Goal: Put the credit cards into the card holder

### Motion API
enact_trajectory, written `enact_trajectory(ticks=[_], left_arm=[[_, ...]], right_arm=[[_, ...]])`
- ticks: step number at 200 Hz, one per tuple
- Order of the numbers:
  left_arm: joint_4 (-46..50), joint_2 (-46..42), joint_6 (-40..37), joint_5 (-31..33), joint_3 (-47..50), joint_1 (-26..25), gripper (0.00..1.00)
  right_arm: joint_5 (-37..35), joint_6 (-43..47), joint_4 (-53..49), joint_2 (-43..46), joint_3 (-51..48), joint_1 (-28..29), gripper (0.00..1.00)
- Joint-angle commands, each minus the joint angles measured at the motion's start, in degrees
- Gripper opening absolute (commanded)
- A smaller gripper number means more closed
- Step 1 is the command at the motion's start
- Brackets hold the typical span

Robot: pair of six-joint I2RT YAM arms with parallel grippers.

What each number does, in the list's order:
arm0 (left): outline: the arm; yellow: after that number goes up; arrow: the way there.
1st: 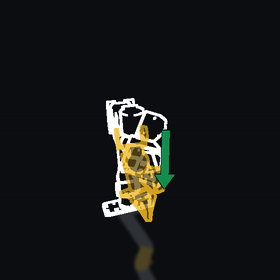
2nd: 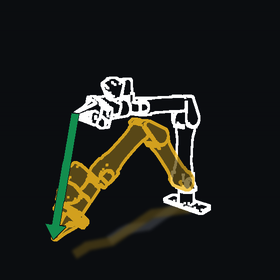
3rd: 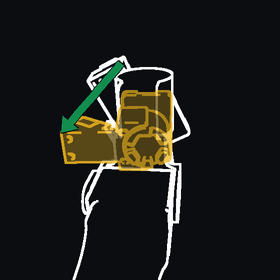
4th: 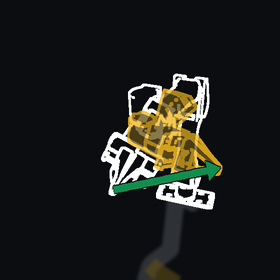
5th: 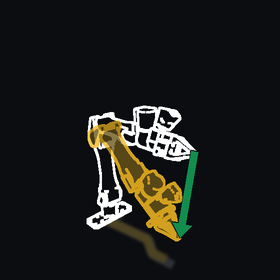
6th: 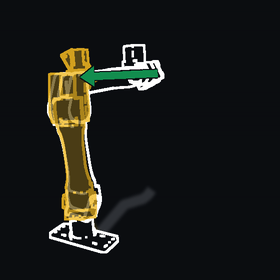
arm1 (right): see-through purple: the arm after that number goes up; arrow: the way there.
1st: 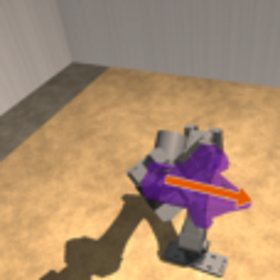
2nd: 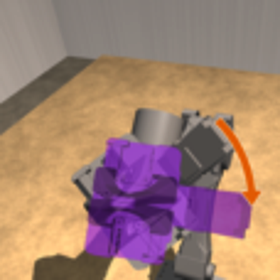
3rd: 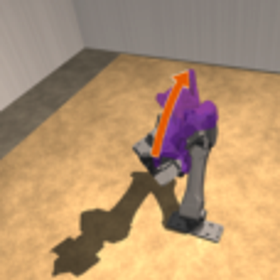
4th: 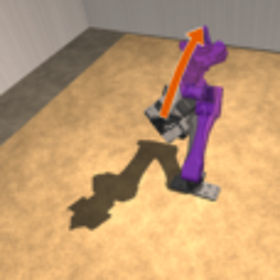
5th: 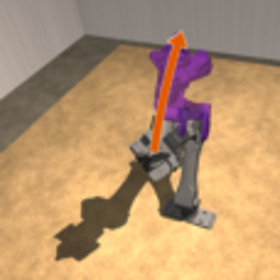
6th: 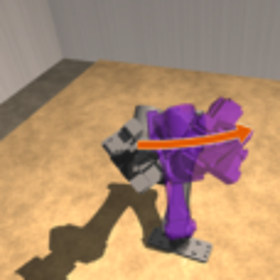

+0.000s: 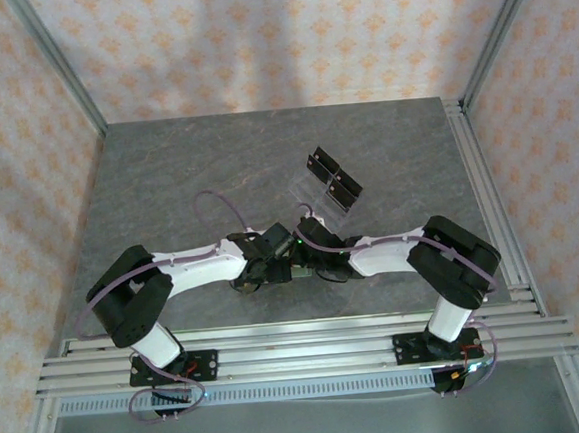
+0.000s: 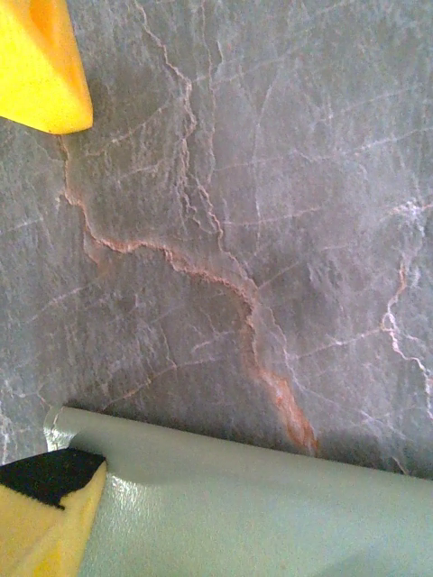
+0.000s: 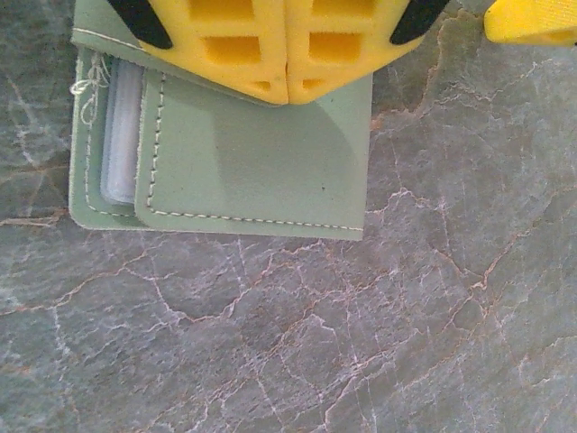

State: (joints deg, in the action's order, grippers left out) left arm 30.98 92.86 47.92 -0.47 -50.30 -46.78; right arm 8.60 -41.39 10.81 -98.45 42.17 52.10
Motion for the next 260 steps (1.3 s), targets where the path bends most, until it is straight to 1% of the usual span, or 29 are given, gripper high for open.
enact_trajectory(ticks=[1,28,57,83,102,122,147,180,216,260], left_arm=[[0.85,-0.05,-1.29,1.6,-1.83,-0.44,0.91],[2.63,-3.01,-1.52,3.06,-2.42,0.62,0.92],[3.95,-6.18,-1.77,3.71,-1.86,2.94,0.92],[3.95,-8.51,-1.86,2.93,-0.3,5.61,0.92],[4.11,-8.88,-2.47,2.15,0.09,6.42,0.92],[4.01,-8.41,-3.09,1.55,0.14,6.38,0.92],[3.21,-7.29,-3.44,0.34,0.56,6.28,0.92],[3.03,-6.63,-4.31,-0.15,1.38,5.85,0.92],[2.19,-4.88,-4.42,-0.23,2.4,4.8,0.92],[0.22,-1.73,-3.63,-1.2,2.52,2.33,0.92]], right_arm=[[8.54,-1.45,-21.44,-8.73,-7.41,7.33,0.0],[7.84,-0.9,-22.29,-6.28,-8.37,7.32,0.0],[7.08,0.77,-22.67,-6.31,-8.42,7.3,0.0],[5.32,1.96,-22.83,-6.26,-8.96,7.32,0.0],[3.23,2.6,-24.33,-6.4,-8.88,7.32,0.0],[-0.2,2.9,-26.22,-7.4,-8.29,7.33,0.0],[-0.42,4.06,-28.55,-11.91,-5.82,7.31,0.0],[1.63,2.62,-26.78,-6.52,-6.25,7.26,0.0],[3.57,2.76,-26.72,-5.26,-4.74,7.06,0.0],[3.99,4.17,-25.98,-2.24,-6.16,6.87,0.0]])
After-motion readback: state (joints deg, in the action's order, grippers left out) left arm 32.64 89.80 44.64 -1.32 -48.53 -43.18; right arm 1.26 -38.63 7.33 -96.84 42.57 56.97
